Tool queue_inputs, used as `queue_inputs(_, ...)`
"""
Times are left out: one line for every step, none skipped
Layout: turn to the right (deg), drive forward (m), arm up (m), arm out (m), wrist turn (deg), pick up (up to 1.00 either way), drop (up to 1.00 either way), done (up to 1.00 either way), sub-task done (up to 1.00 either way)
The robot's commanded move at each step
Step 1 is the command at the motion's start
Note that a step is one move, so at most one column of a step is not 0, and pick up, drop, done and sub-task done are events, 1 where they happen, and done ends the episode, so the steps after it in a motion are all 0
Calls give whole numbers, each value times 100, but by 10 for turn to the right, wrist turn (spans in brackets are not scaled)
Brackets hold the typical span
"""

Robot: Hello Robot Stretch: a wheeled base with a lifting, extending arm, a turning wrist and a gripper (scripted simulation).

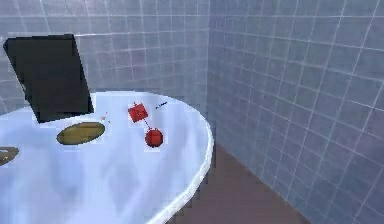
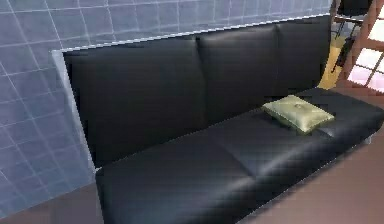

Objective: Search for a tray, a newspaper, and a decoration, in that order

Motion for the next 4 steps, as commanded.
queue_inputs(-450, 0, 0, 0, 0, 0, 0, 0, 0)
queue_inputs(-90, 0, 0, 0, 0, 0, 0, 0, 0)
queue_inputs(0, 0, 0, 0, 0, 0, 0, 0, 100)
queue_inputs(0, 0, 0, 0, 0, 0, 0, 100, 0)
